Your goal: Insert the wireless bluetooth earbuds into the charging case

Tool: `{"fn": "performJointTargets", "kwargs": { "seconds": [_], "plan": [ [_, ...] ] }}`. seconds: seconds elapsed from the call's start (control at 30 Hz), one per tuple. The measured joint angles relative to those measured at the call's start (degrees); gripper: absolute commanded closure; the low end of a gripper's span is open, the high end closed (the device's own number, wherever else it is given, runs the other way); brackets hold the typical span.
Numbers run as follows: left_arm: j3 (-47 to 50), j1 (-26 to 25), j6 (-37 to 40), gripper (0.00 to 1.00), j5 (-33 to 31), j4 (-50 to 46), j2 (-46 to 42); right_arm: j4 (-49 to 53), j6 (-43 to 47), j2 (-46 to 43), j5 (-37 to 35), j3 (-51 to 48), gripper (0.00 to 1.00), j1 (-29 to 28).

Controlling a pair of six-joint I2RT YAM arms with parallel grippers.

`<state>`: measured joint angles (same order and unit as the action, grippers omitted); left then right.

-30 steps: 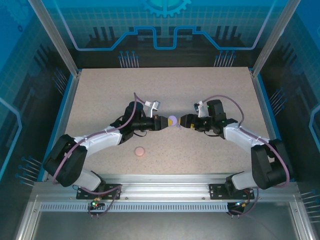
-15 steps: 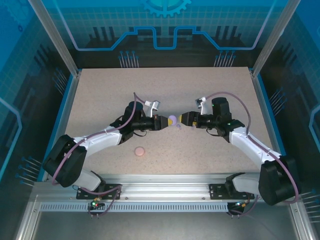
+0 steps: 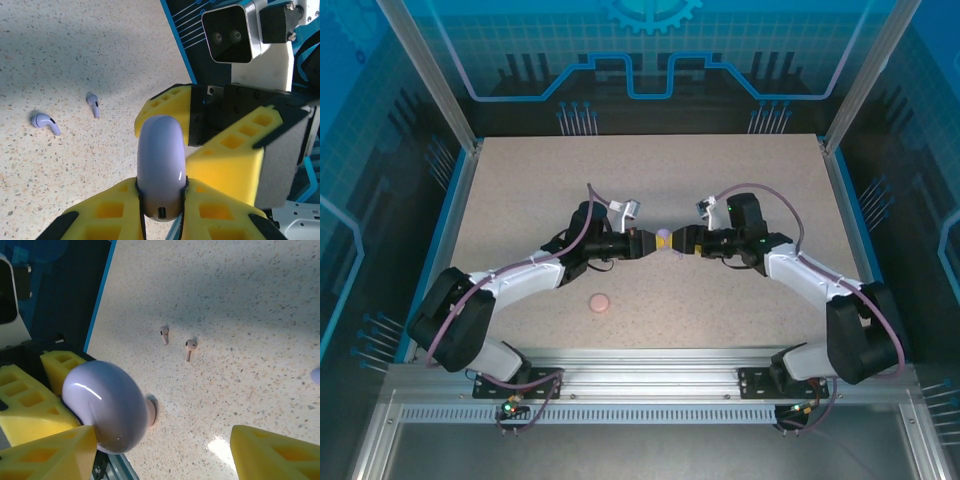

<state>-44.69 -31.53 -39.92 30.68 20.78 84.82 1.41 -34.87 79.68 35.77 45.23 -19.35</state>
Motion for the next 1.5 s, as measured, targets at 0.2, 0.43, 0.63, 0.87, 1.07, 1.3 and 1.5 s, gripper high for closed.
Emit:
{"fn": "performJointTargets", "kwargs": {
  "seconds": [0.2,0.43,0.63,0.87,1.07,1.3,1.5],
  "plan": [
    [-0.26,-0.02,-0.17,1.0,0.7,1.09,-0.02,-0.72,-0.2,2.75,-0.2,-1.25,0.31,2.71],
    [-0.26,-0.02,-0.2,1.0,0.7,1.64,-0.02,-0.42,-0.15,3.15,-0.17,-1.42,0.32,2.71],
    [-0.26,-0.02,-0.2,1.0,0.98,1.79,-0.02,0.7,0.11,-3.5,2.08,-2.91,0.36,5.44],
    [-0.35,-0.04,-0.57,1.0,2.23,1.84,-0.02,0.26,1.01,-3.5,8.41,-2.43,0.44,5.99],
    [-1.7,-0.35,-0.61,1.0,2.45,2.23,-0.02,0.2,1.36,0.26,9.94,0.48,0.48,5.11],
    [-1.88,-0.87,-0.63,1.0,2.4,2.49,-0.02,-0.09,1.53,2.84,9.99,2.14,0.55,3.52],
    [-1.88,-0.9,-0.63,1.0,2.36,2.43,0.07,-0.31,1.57,3.85,10.62,2.14,0.67,3.3]
  ]
}}
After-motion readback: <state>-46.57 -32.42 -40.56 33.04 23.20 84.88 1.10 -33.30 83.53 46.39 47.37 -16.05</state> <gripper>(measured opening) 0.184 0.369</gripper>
